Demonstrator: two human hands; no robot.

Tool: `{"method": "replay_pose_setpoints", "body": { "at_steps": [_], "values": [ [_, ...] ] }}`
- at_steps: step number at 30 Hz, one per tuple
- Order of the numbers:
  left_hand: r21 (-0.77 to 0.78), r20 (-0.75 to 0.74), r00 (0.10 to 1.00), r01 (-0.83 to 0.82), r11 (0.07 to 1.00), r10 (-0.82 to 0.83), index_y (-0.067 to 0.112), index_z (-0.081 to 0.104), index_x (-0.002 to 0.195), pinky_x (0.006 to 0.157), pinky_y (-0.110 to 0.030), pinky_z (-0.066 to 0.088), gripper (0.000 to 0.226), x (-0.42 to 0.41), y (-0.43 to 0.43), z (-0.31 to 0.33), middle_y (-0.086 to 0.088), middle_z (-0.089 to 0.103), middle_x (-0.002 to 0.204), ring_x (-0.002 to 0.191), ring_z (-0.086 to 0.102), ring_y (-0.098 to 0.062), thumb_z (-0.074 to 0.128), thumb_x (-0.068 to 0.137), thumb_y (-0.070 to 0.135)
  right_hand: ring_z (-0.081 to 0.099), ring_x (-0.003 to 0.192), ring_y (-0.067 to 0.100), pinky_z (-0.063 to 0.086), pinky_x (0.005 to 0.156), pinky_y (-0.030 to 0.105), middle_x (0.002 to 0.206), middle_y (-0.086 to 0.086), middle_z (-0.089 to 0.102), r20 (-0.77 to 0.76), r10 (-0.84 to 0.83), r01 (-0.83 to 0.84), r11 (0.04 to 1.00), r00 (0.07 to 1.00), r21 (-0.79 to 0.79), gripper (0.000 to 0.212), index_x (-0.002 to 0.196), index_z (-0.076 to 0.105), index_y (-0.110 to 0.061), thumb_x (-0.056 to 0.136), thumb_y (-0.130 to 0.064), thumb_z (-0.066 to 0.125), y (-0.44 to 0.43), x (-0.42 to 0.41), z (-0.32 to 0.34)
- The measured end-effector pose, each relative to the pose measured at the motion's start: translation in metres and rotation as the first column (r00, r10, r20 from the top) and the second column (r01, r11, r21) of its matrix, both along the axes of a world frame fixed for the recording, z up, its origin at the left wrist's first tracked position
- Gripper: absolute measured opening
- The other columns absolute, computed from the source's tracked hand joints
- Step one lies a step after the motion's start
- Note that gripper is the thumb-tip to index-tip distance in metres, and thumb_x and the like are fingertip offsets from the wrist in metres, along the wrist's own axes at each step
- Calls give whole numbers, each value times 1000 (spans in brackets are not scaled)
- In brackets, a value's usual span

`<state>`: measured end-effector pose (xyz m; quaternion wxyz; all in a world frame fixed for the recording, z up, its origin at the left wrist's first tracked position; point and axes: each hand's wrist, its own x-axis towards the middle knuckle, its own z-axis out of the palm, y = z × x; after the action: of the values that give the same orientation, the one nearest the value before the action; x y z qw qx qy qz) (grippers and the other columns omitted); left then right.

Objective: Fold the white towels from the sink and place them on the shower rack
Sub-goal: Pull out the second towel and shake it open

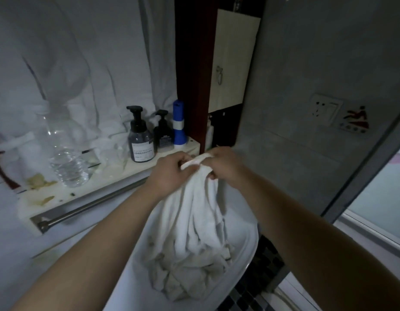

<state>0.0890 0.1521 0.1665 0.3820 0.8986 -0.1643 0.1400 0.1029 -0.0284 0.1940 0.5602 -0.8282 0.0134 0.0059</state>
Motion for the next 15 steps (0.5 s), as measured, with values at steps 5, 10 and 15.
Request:
{"method": "replay_pose_setpoints", "body": {
  "at_steps": [5,10,15],
  "values": [
    [41,-55,989,-136,990,138,36,59,76,57,-12,33,22,-3,18,-8,15,57,67,63,53,1,68,94,28,65,44,19,57,50,32,54,6,64,11,-227,222,961,974,165,19,65,65,-17,81,-7,69,-35,40,4],
    [120,-134,946,-280,953,295,24,52,61,44,-16,33,42,-6,33,-13,4,56,49,51,56,-6,62,95,47,70,67,28,62,76,51,68,6,62,3,-387,382,911,922,154,23,65,57,-23,81,-11,66,-68,66,-5],
    [73,-186,905,-376,924,384,12,54,60,51,-28,36,52,-4,28,-11,-3,56,54,59,55,-15,58,95,50,65,42,16,55,46,27,76,11,68,-81,-219,227,969,972,99,9,93,70,-14,88,-7,67,-63,54,-12]
  ]
}}
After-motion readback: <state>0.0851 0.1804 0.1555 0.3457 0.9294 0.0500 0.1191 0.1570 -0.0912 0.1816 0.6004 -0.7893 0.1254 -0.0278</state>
